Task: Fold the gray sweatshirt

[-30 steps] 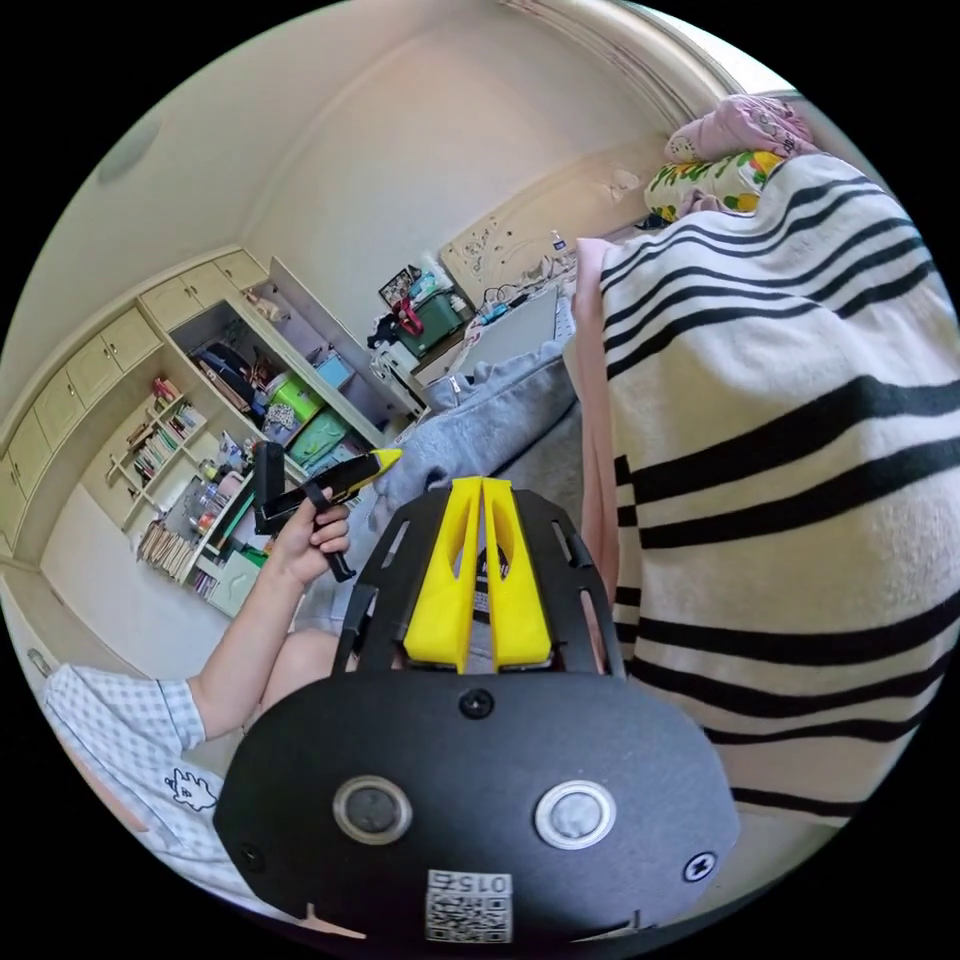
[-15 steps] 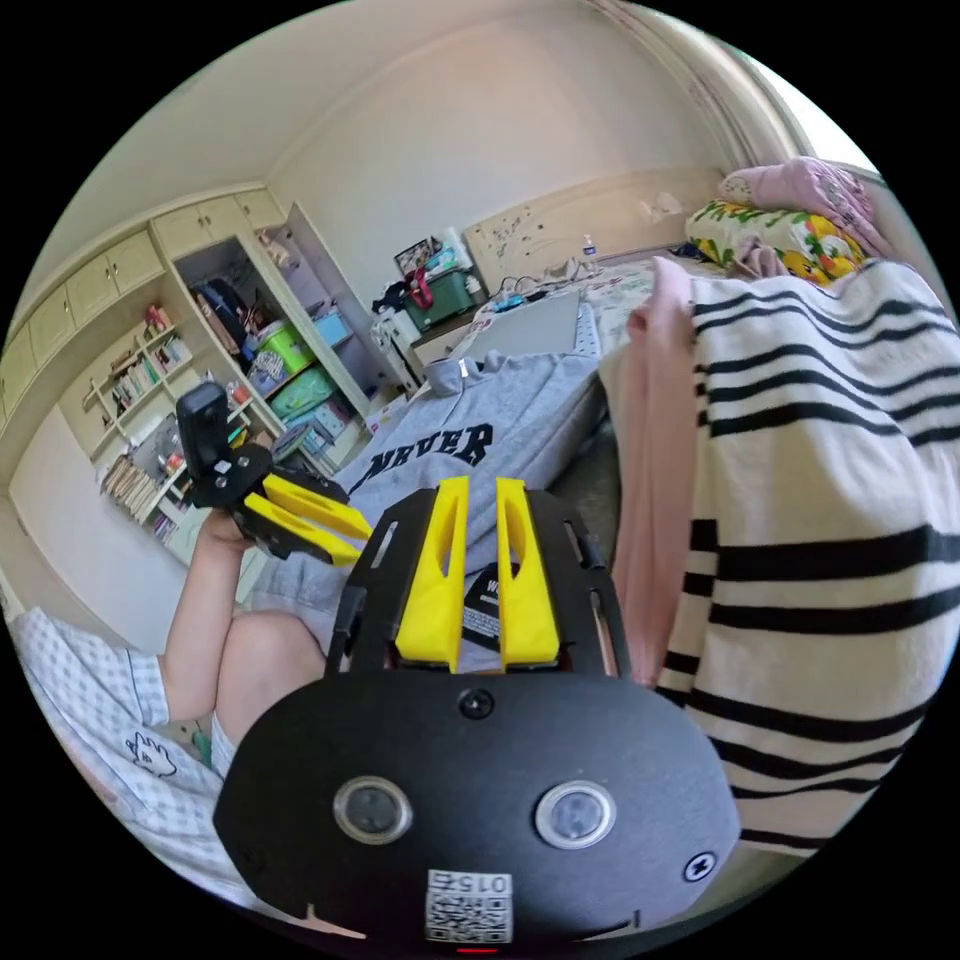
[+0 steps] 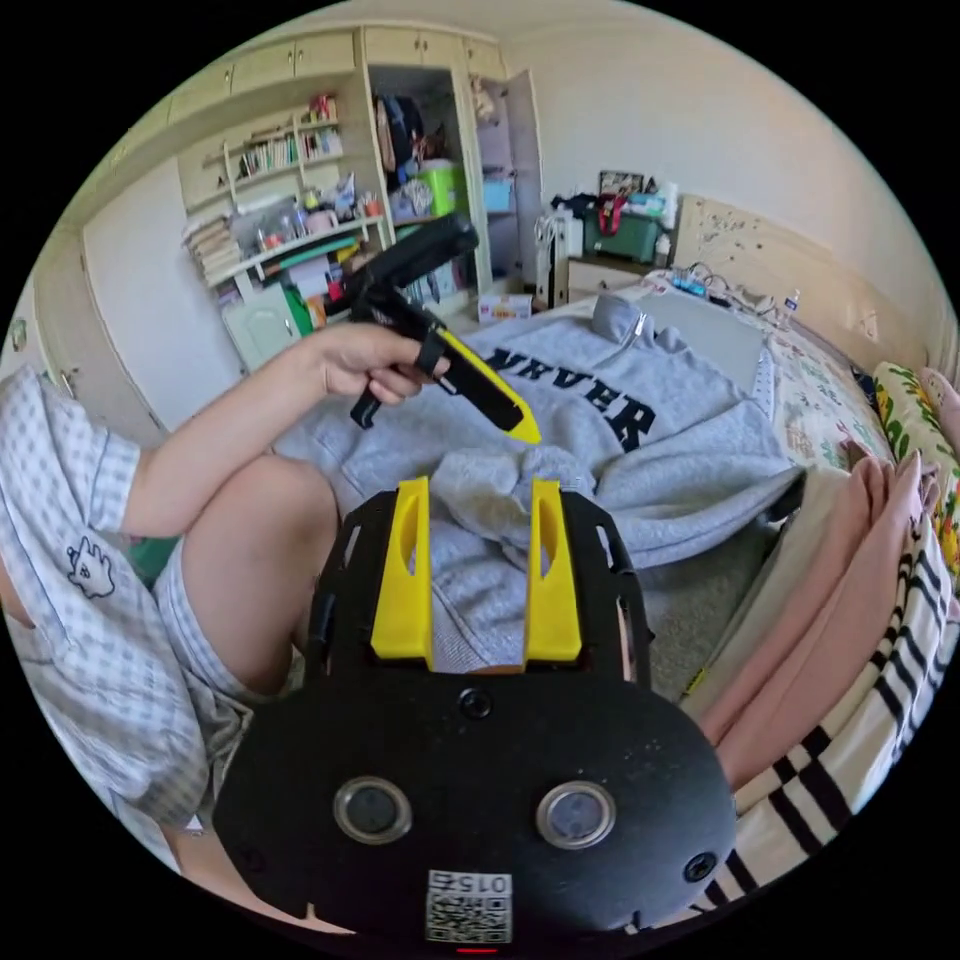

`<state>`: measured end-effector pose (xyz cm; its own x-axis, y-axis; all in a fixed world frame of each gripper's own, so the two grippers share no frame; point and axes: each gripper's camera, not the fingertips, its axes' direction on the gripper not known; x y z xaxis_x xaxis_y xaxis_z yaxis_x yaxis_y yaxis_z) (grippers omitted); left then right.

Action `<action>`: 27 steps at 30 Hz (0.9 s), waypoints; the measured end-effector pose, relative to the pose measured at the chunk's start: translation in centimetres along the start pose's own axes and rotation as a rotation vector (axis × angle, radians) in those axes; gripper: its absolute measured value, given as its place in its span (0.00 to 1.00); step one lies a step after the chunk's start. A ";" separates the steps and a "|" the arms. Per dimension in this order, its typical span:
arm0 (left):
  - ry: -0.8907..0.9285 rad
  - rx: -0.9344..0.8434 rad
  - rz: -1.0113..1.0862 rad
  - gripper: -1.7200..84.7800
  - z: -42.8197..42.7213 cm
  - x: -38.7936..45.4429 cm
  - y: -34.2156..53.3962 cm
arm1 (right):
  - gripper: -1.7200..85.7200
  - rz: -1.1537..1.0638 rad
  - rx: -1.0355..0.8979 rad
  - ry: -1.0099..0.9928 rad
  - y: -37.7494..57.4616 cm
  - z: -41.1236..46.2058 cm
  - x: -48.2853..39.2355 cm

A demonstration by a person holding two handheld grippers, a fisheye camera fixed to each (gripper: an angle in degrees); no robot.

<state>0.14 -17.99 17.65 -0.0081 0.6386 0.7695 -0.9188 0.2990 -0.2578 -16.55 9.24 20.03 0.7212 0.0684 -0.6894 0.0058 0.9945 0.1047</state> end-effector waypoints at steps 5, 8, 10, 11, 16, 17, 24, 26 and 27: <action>0.193 -0.016 -0.065 0.07 0.5 -2.8 -0.4 | 0.08 0.004 -0.100 0.102 -1.4 0.8 0.8; 0.358 0.032 -0.108 0.08 -0.3 -5.1 0.1 | 0.08 0.050 -0.023 0.069 -1.0 -1.0 2.0; 0.479 0.105 -0.142 0.08 -1.1 -6.2 0.4 | 0.07 0.080 0.056 0.056 -0.6 -2.5 2.7; 0.607 0.153 -0.149 0.09 -1.2 -6.5 0.5 | 0.07 0.095 0.122 0.049 -0.1 -3.6 3.1; 0.765 0.286 -0.037 0.11 -4.1 -4.4 0.6 | 0.07 0.142 0.353 0.010 2.0 -6.4 4.1; 0.739 0.319 -0.007 0.09 -5.4 -4.2 1.0 | 0.07 0.149 0.398 -0.003 2.4 -6.7 4.2; 0.709 0.664 -0.012 0.03 -13.4 -7.4 6.6 | 0.07 0.171 0.589 -0.123 3.0 -5.8 3.6; 0.678 0.748 0.004 0.03 -15.8 -7.6 8.6 | 0.07 0.197 0.641 -0.169 2.9 -4.9 3.2; 0.656 0.761 0.004 0.03 -16.3 -7.5 9.0 | 0.07 0.204 0.648 -0.174 2.9 -4.6 3.1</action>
<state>-1.67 -8.55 0.04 -0.0031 0.9716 0.2366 -0.9288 -0.0905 0.3594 -17.50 12.66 14.90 0.8521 0.1810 -0.4911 0.2311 0.7117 0.6634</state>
